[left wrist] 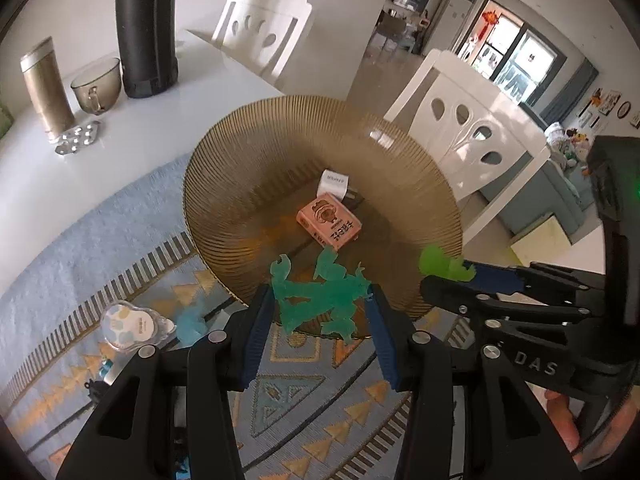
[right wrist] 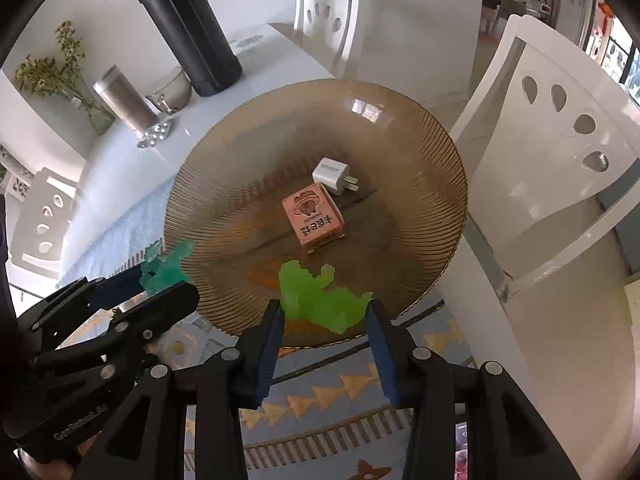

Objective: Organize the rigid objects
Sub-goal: 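Carry both green toys into the brown bowl and open both grippers, then grasp the black lighter with the left gripper while the right grasps the blue lighter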

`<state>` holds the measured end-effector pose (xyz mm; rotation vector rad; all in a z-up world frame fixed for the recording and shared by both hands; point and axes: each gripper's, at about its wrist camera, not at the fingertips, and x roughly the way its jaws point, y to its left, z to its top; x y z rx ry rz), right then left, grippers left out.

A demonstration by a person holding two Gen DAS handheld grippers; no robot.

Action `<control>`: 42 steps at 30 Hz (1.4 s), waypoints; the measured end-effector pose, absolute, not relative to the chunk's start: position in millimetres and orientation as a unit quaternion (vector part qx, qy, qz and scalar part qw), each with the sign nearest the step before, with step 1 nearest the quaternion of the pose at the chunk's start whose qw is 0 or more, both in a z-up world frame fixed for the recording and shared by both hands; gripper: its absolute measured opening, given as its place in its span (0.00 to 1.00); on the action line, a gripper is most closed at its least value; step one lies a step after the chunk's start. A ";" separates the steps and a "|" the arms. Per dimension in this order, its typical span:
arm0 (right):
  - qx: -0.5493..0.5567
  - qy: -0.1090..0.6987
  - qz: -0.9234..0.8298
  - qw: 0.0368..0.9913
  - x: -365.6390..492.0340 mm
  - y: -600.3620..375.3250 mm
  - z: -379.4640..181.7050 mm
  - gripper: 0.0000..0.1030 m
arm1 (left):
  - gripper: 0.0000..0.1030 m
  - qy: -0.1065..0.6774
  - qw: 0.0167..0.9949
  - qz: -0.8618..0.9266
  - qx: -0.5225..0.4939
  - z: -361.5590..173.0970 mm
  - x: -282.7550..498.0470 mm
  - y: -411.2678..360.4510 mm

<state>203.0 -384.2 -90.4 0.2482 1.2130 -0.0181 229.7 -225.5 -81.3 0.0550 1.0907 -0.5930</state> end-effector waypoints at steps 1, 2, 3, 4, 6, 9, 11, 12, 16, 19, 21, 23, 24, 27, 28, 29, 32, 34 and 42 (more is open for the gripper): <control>0.115 0.570 -0.011 0.814 203.5 -384.7 -92.9 0.40 | 0.49 0.516 0.811 -0.276 0.025 -82.5 231.1 -226.1; 0.110 0.572 -0.016 0.813 202.1 -384.8 -92.6 0.40 | 0.60 0.520 0.809 -0.274 0.023 -83.3 233.1 -226.8; 0.106 0.573 -0.021 0.812 201.9 -385.2 -92.2 0.42 | 0.66 0.521 0.810 -0.270 0.021 -82.2 233.2 -224.3; 0.105 0.572 -0.026 0.813 201.0 -385.9 -91.3 0.50 | 0.67 0.515 0.815 -0.265 0.015 -79.0 231.8 -219.6; 0.111 0.564 -0.035 0.818 195.9 -391.0 -87.0 0.59 | 0.67 0.512 0.817 -0.267 0.006 -74.9 230.7 -210.5; 0.125 0.550 -0.037 0.825 187.4 -396.9 -77.0 0.59 | 0.67 0.506 0.821 -0.265 -0.017 -65.4 222.2 -186.7; 0.127 0.550 -0.040 0.825 182.1 -398.0 -74.0 0.59 | 0.67 0.504 0.825 -0.256 -0.023 -62.0 214.6 -168.8; 0.128 0.550 -0.039 0.824 179.9 -397.7 -73.1 0.59 | 0.67 0.504 0.827 -0.248 -0.026 -60.6 208.5 -155.8; 0.133 0.550 -0.029 0.824 169.8 -389.3 -68.9 0.59 | 0.67 0.507 0.834 -0.212 -0.048 -58.0 190.9 -108.3; 0.128 0.551 -0.017 0.825 163.8 -373.5 -63.6 0.59 | 0.67 0.499 0.847 -0.172 -0.059 -50.1 176.2 -67.8; 0.128 0.549 -0.004 0.826 161.5 -362.8 -59.8 0.59 | 0.67 0.493 0.855 -0.145 -0.071 -44.5 166.9 -40.9; 0.124 0.548 0.011 0.827 158.7 -348.5 -54.4 0.59 | 0.67 0.491 0.859 -0.117 -0.089 -40.1 158.5 -12.5; 0.119 0.548 0.017 0.828 158.3 -341.5 -52.8 0.59 | 0.67 0.487 0.862 -0.104 -0.097 -38.6 153.8 -0.6; 0.103 0.552 0.034 0.827 158.1 -316.6 -47.7 0.60 | 0.67 0.476 0.870 -0.069 -0.112 -34.2 139.5 27.5; 0.101 0.552 0.043 0.827 157.9 -308.7 -45.7 0.60 | 0.67 0.474 0.871 -0.059 -0.113 -34.3 134.0 34.5; 0.097 0.551 0.053 0.828 157.2 -299.5 -42.9 0.60 | 0.67 0.474 0.871 -0.056 -0.112 -35.2 130.6 37.3; 0.072 0.546 0.075 0.831 153.7 -270.7 -35.9 0.60 | 0.67 0.480 0.868 -0.053 -0.112 -43.4 121.7 43.2; 0.056 0.546 0.088 0.831 152.0 -254.5 -33.2 0.60 | 0.67 0.488 0.863 -0.052 -0.117 -52.9 117.3 44.9; 0.016 0.562 0.126 0.817 144.3 -209.3 -44.1 0.60 | 0.67 0.501 0.856 -0.060 -0.114 -68.6 111.8 43.0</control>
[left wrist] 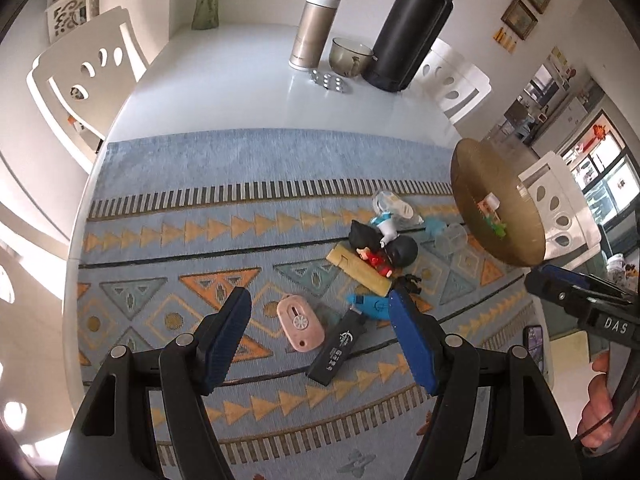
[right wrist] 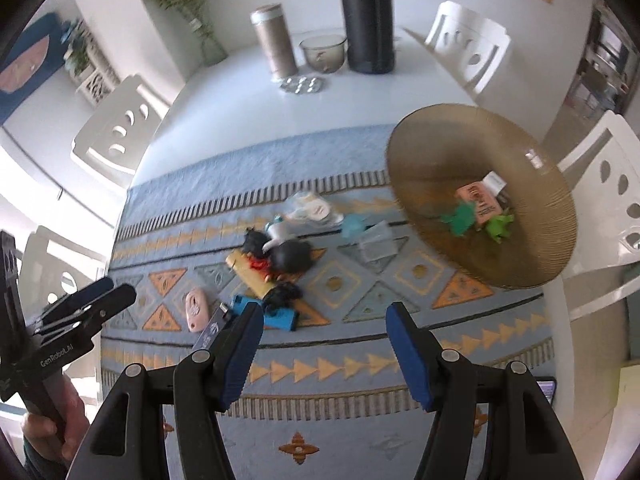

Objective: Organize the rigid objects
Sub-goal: 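Grasp the black lighter with the left gripper while the right grasps the blue lighter, then carry the black and blue lighters into the brown bowl, release both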

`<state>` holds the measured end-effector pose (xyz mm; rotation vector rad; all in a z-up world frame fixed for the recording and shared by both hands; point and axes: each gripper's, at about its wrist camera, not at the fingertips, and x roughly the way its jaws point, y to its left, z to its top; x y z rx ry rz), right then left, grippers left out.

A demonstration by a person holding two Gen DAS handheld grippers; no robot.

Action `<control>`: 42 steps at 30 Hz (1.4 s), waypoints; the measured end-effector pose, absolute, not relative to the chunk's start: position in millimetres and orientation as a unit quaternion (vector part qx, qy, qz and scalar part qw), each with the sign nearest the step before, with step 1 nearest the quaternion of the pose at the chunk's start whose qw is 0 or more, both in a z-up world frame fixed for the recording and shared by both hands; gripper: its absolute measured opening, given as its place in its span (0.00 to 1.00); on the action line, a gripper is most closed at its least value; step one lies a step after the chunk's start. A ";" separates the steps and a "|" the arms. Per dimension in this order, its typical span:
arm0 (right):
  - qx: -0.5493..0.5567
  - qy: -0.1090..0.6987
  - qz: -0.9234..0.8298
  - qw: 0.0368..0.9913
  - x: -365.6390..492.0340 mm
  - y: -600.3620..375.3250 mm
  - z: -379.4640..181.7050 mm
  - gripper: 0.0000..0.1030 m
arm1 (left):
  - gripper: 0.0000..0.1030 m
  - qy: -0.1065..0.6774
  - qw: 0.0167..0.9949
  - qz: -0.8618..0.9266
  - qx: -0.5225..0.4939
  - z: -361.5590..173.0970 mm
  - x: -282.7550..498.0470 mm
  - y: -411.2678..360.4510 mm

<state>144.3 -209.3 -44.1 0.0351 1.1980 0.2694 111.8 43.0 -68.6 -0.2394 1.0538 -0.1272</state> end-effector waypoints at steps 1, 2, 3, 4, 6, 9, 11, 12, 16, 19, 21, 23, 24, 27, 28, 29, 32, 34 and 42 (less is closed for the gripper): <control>0.015 0.565 0.127 0.815 143.9 -207.7 -46.9 0.60 | 0.67 0.504 0.854 -0.059 -0.111 -70.9 112.1 43.0; 0.015 0.569 0.126 0.813 143.6 -207.5 -51.5 0.60 | 0.67 0.508 0.852 -0.058 -0.110 -74.1 112.4 43.9; 0.018 0.573 0.125 0.810 144.3 -209.4 -55.6 0.60 | 0.67 0.514 0.849 -0.057 -0.111 -78.3 113.3 45.9; 0.021 0.578 0.123 0.807 145.5 -212.1 -60.6 0.60 | 0.67 0.518 0.846 -0.056 -0.112 -81.9 113.9 47.9; 0.029 0.590 0.119 0.798 148.7 -219.2 -72.4 0.60 | 0.67 0.534 0.836 -0.056 -0.112 -92.8 114.2 51.1; 0.037 0.613 0.121 0.780 153.0 -226.0 -92.6 0.60 | 0.67 0.553 0.825 -0.048 -0.106 -110.1 110.9 53.6; 0.043 0.625 0.129 0.769 154.9 -225.6 -105.8 0.60 | 0.67 0.567 0.814 -0.053 -0.112 -123.5 107.2 54.1; 0.045 0.629 0.138 0.764 155.6 -223.6 -111.5 0.60 | 0.67 0.575 0.808 -0.060 -0.118 -131.0 105.6 53.8; 0.032 0.643 0.186 0.742 158.3 -200.3 -138.2 0.60 | 0.65 0.601 0.783 -0.098 -0.124 -155.0 104.3 37.6; 0.018 0.645 0.240 0.726 160.8 -179.6 -154.1 0.60 | 0.60 0.607 0.780 -0.119 -0.096 -162.8 106.0 19.1; -0.011 0.636 0.274 0.721 163.2 -164.1 -163.1 0.60 | 0.59 0.608 0.778 -0.120 -0.102 -167.8 108.7 15.1; -0.042 0.627 0.295 0.719 168.4 -152.4 -170.2 0.60 | 0.59 0.612 0.774 -0.122 -0.110 -172.7 110.9 13.6; -0.053 0.625 0.299 0.719 171.4 -148.6 -172.9 0.60 | 0.59 0.607 0.779 -0.121 -0.104 -171.0 110.7 11.1; -0.085 0.616 0.311 0.719 179.6 -137.8 -180.6 0.60 | 0.58 0.607 0.781 -0.119 -0.082 -170.8 110.6 3.0; -0.096 0.614 0.313 0.718 180.5 -134.3 -183.0 0.60 | 0.57 0.606 0.783 -0.117 -0.072 -170.6 109.6 -0.3; -0.106 0.604 0.316 0.724 179.6 -130.7 -182.0 0.56 | 0.53 0.604 0.786 -0.116 -0.065 -170.2 108.1 -3.0; -0.130 0.593 0.311 0.731 174.5 -119.3 -183.8 0.48 | 0.40 0.600 0.791 -0.106 -0.053 -169.9 106.4 -8.2; -0.140 0.588 0.307 0.736 168.5 -116.3 -183.3 0.40 | 0.28 0.598 0.794 -0.101 -0.051 -169.5 103.7 -8.9; -0.104 0.602 0.290 0.737 132.3 -140.7 -181.1 0.25 | 0.22 0.597 0.791 -0.108 -0.075 -167.7 87.3 7.8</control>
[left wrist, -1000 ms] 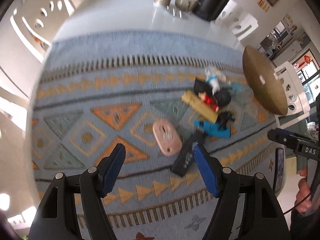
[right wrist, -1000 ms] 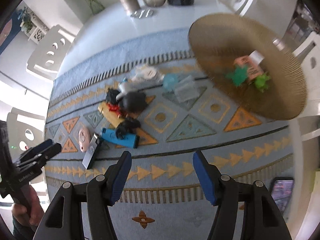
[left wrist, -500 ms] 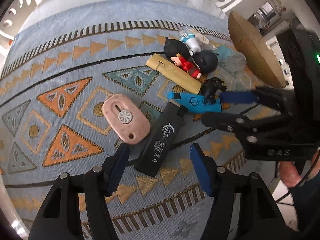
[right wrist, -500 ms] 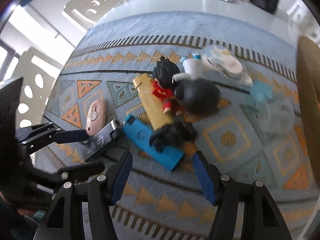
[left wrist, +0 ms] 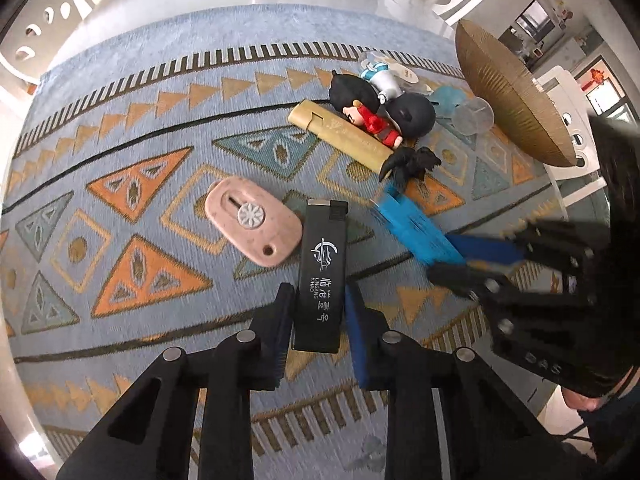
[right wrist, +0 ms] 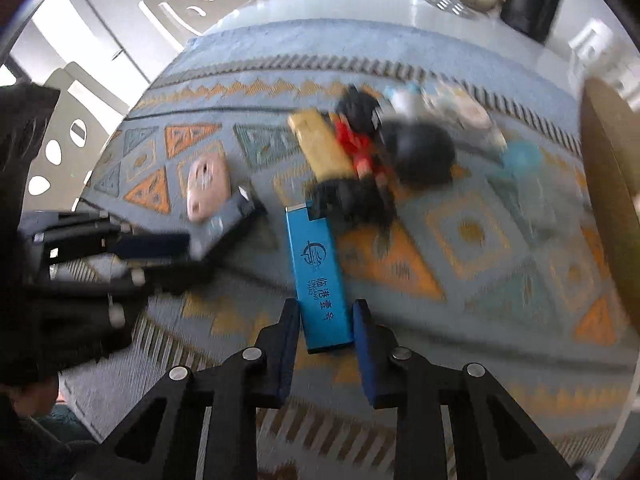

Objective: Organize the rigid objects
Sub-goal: 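Carry the black and blue lighters into the brown bowl, release both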

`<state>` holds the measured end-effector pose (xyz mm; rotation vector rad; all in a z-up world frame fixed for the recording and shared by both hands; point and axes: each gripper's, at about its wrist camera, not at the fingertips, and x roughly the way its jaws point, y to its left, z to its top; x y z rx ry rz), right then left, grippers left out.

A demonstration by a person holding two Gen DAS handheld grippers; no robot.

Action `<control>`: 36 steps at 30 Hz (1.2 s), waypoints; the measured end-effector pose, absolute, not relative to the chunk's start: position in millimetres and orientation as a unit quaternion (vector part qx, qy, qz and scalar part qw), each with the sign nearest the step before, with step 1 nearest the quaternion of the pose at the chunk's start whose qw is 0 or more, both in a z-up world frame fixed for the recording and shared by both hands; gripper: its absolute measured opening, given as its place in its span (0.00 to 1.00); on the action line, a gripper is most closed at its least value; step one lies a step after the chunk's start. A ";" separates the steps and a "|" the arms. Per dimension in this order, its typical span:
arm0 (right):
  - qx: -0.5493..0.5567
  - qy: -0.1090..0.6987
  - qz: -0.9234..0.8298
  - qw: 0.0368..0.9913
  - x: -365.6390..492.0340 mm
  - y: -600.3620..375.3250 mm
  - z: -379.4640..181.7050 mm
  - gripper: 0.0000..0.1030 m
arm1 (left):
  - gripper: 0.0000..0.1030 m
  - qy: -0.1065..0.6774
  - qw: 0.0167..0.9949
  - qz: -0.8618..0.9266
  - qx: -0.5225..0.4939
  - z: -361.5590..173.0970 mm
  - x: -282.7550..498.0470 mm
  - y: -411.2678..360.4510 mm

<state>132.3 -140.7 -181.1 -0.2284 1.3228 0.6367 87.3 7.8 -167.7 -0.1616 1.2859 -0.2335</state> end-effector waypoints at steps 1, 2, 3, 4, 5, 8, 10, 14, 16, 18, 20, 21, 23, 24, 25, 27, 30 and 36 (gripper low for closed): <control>-0.100 0.607 0.286 0.735 125.6 -146.5 -180.3 0.25 | 0.21 0.598 0.790 -0.113 -0.079 -167.3 86.5 8.2; -0.096 0.612 0.282 0.733 116.5 -150.5 -180.2 0.25 | 0.21 0.599 0.787 -0.120 -0.082 -167.3 82.9 9.8; -0.091 0.617 0.280 0.730 107.4 -154.2 -180.6 0.25 | 0.21 0.601 0.785 -0.124 -0.082 -167.1 81.5 9.6; -0.090 0.621 0.281 0.726 101.3 -156.4 -181.6 0.25 | 0.21 0.603 0.784 -0.125 -0.079 -168.1 78.2 7.7; -0.093 0.622 0.281 0.724 95.1 -157.8 -182.0 0.25 | 0.21 0.605 0.782 -0.125 -0.076 -169.6 75.7 6.5; -0.091 0.628 0.276 0.722 92.9 -156.9 -182.7 0.34 | 0.22 0.607 0.782 -0.123 -0.063 -169.8 76.5 2.0; -0.097 0.623 0.272 0.727 98.2 -148.4 -183.1 0.43 | 0.30 0.612 0.778 -0.123 -0.068 -170.1 83.4 -3.8; -0.150 0.595 0.260 0.745 96.5 -125.8 -184.9 0.31 | 0.32 0.604 0.788 -0.114 -0.047 -170.8 86.6 -20.0; -0.170 0.581 0.262 0.752 89.2 -116.9 -184.7 0.23 | 0.30 0.597 0.794 -0.107 -0.023 -169.8 86.4 -25.5; -0.158 0.583 0.270 0.750 87.3 -116.6 -185.0 0.23 | 0.21 0.590 0.801 -0.099 -0.004 -169.5 85.7 -28.6; -0.127 0.588 0.279 0.749 85.2 -126.5 -179.7 0.23 | 0.21 0.583 0.807 -0.098 -0.005 -165.2 84.8 -28.4; -0.111 0.588 0.283 0.750 84.6 -132.1 -175.1 0.23 | 0.21 0.577 0.810 -0.102 -0.008 -160.4 83.9 -27.8; -0.074 0.584 0.285 0.757 85.4 -155.3 -157.4 0.23 | 0.21 0.559 0.821 -0.113 -0.010 -145.1 82.6 -28.4; -0.062 0.580 0.281 0.762 87.2 -162.4 -150.3 0.23 | 0.21 0.550 0.827 -0.117 -0.009 -136.7 83.0 -29.9; -0.051 0.574 0.276 0.769 89.7 -171.2 -141.9 0.23 | 0.21 0.538 0.834 -0.123 -0.008 -125.2 84.7 -32.4; -0.030 0.561 0.262 0.785 94.8 -186.8 -125.9 0.23 | 0.21 0.523 0.842 -0.130 -0.009 -110.2 88.9 -37.5; -0.010 0.540 0.235 0.808 99.8 -214.0 -103.1 0.23 | 0.21 0.498 0.855 -0.142 -0.004 -85.5 99.4 -48.2; 0.019 0.507 0.187 0.841 112.2 -255.1 -72.4 0.23 | 0.21 0.460 0.871 -0.172 0.017 -44.7 118.9 -78.9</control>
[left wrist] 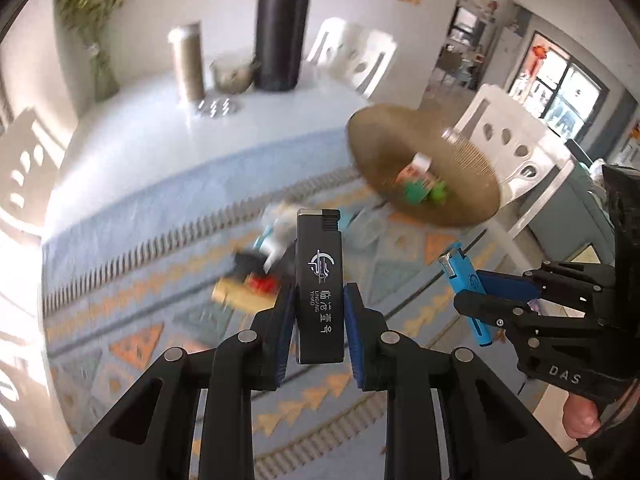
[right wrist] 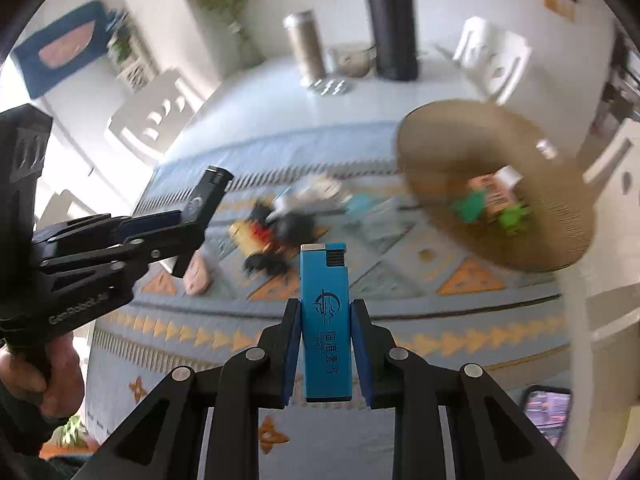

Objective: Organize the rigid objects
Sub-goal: 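Carry the black and blue lighters into the brown bowl, release both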

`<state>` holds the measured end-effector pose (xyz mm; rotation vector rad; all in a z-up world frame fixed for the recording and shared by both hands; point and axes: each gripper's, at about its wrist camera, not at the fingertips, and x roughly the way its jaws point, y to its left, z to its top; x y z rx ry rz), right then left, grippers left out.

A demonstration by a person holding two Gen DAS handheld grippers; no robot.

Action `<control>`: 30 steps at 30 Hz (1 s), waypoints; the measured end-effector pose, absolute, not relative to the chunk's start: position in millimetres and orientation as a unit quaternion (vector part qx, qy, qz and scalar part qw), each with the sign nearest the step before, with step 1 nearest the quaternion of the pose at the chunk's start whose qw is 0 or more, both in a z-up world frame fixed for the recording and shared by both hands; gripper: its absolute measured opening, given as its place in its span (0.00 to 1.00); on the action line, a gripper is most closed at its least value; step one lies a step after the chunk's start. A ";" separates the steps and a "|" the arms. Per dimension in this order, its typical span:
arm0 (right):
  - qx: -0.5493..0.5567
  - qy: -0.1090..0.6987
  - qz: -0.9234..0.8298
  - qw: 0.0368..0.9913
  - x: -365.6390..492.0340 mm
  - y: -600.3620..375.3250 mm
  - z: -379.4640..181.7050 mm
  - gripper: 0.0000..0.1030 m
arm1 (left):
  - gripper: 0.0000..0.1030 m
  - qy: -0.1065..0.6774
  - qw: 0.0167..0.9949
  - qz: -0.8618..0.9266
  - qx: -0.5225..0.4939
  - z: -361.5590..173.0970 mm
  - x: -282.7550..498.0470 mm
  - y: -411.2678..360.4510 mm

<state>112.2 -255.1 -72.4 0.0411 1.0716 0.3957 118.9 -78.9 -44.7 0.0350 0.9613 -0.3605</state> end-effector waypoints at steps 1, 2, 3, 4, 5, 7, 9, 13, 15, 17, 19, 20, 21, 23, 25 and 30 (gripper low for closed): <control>0.023 0.503 0.180 0.845 117.4 -257.4 -69.9 0.23 | 0.21 0.453 0.873 -0.179 0.021 -38.2 123.7 -87.3; 0.029 0.498 0.170 0.850 121.2 -273.4 -61.3 0.23 | 0.21 0.447 0.875 -0.184 0.024 -32.0 128.1 -94.2; 0.033 0.493 0.161 0.854 126.6 -279.6 -57.0 0.23 | 0.21 0.440 0.877 -0.190 0.026 -25.3 132.7 -100.3; 0.039 0.489 0.151 0.858 130.9 -290.0 -50.3 0.23 | 0.21 0.431 0.880 -0.198 0.027 -17.8 138.4 -107.9; 0.048 0.483 0.141 0.863 135.4 -304.1 -39.8 0.23 | 0.21 0.422 0.883 -0.204 0.029 -9.0 143.2 -116.4; 0.059 0.474 0.121 0.870 145.2 -326.6 -24.3 0.23 | 0.21 0.402 0.889 -0.216 0.030 8.5 157.2 -131.0; 0.065 0.460 0.098 0.880 160.1 -350.7 -6.0 0.23 | 0.21 0.382 0.895 -0.228 0.031 27.4 168.2 -143.9; 0.057 0.433 0.044 0.899 187.4 -396.1 27.8 0.23 | 0.21 0.353 0.901 -0.250 0.035 54.1 197.6 -174.2; 0.059 0.421 0.025 0.905 197.5 -414.5 39.8 0.23 | 0.21 0.346 0.902 -0.255 0.038 58.7 210.6 -187.5; 0.063 0.417 0.010 0.907 206.1 -428.3 46.5 0.23 | 0.21 0.349 0.899 -0.260 0.033 56.1 223.2 -200.1; 0.074 0.421 0.005 0.904 212.8 -435.4 43.9 0.23 | 0.21 0.367 0.890 -0.269 0.019 46.1 236.6 -211.1; 0.080 0.427 0.004 0.901 216.1 -436.9 39.9 0.23 | 0.21 0.375 0.886 -0.272 0.014 40.7 240.8 -215.2; 0.084 0.435 0.005 0.896 220.3 -436.7 33.3 0.23 | 0.21 0.386 0.880 -0.275 0.011 31.7 246.1 -221.1; 0.090 0.457 0.006 0.885 225.9 -434.7 14.8 0.23 | 0.21 0.409 0.870 -0.277 0.011 13.4 251.1 -230.3; 0.102 0.478 0.013 0.872 230.1 -434.6 -5.7 0.23 | 0.21 0.436 0.855 -0.279 0.008 -9.6 257.1 -236.5; 0.145 0.541 0.022 0.828 235.8 -436.9 -61.8 0.23 | 0.21 0.511 0.808 -0.294 0.006 -66.4 269.0 -253.2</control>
